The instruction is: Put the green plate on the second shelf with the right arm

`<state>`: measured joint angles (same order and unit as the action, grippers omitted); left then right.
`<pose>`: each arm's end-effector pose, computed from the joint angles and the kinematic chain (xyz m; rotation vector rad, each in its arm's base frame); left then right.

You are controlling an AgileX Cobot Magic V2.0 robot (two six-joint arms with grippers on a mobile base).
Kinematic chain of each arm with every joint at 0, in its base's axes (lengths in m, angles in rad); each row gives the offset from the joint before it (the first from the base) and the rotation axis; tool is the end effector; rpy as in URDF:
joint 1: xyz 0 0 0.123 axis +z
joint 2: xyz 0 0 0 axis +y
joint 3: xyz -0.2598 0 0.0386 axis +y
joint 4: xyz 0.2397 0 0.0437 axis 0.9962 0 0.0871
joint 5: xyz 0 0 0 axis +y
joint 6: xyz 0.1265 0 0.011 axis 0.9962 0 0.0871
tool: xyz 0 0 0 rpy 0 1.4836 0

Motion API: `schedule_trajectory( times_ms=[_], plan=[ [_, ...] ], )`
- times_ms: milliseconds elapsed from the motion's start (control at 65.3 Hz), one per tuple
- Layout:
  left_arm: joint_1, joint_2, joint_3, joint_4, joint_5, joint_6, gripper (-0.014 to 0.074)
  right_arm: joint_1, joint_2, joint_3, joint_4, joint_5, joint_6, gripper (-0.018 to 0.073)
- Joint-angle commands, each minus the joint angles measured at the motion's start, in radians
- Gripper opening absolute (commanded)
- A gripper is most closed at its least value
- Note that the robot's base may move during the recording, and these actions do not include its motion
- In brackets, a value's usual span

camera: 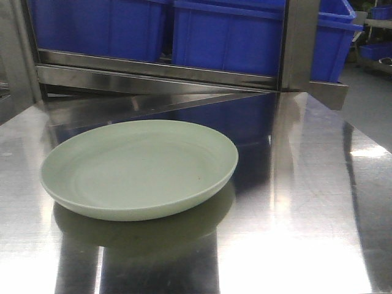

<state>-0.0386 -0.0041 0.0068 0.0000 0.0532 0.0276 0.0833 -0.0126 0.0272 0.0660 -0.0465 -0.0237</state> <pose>0.1067 -0.0041 0.2075 0.0509 1.5387 -0.0087 0.1058 0.0084 0.2135 -0.0273 1.4523 0.1004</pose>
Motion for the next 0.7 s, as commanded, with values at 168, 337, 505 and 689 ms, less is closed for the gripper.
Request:
schedule_trajectory(
  times_ms=[168,337,505,689],
  plan=[
    [0.000,-0.016,0.040,0.000,-0.081,-0.002,0.0130,-0.004,-0.016,-0.017,-0.001,-0.087,-0.004,0.0048],
    [0.000,-0.016,0.040,0.000,-0.081,-0.002,0.0130,-0.004,-0.016,-0.017,-0.001,-0.090,-0.004,0.0048],
    [0.000,-0.016,0.040,0.000,-0.081,-0.002,0.0130,-0.002,-0.016,-0.017,-0.001,-0.212,-0.003,0.0048],
    [0.000,-0.016,0.040,0.000,-0.081,-0.002,0.0130,-0.001,-0.016,-0.031,0.001,-0.536,0.006,0.0048]
  ],
)
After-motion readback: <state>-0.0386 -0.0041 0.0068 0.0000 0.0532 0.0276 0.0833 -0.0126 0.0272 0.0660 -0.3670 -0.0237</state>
